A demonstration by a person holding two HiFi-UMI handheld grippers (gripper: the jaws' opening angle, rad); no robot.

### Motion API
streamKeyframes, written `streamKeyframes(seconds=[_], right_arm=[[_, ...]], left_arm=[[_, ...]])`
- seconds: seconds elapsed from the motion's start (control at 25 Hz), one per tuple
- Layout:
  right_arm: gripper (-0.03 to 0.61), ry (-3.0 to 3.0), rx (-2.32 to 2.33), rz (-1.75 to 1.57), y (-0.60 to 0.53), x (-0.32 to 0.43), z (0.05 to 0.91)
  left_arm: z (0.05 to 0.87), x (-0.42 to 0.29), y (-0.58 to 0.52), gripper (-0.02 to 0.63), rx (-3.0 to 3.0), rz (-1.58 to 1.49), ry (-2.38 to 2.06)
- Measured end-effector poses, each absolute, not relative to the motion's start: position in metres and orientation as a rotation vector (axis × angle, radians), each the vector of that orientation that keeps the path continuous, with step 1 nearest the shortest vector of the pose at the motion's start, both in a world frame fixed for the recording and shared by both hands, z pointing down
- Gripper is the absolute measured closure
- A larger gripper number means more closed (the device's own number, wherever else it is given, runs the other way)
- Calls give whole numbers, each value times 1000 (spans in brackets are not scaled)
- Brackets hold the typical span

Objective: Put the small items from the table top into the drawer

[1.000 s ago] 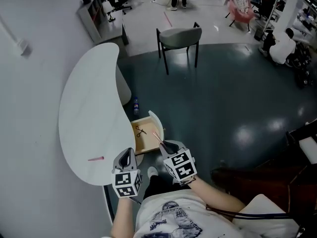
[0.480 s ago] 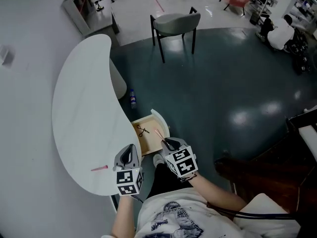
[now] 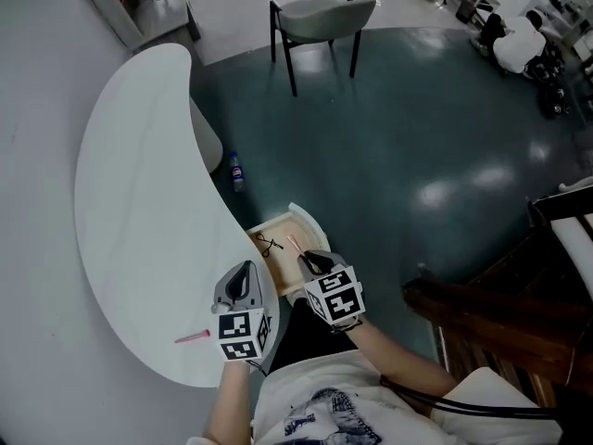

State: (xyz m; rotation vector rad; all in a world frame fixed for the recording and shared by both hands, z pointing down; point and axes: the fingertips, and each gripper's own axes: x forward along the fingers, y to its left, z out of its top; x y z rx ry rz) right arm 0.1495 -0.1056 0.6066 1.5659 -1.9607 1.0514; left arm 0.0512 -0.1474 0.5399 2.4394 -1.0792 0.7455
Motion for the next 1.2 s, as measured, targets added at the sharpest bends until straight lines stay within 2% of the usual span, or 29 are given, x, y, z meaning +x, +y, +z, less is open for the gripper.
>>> streamKeyframes(seconds=[1.2], right_arm=[[523,-1608,1570,1477,-154,133,796]], left_arm=[[628,50,-230,594,2407,817,-1066]])
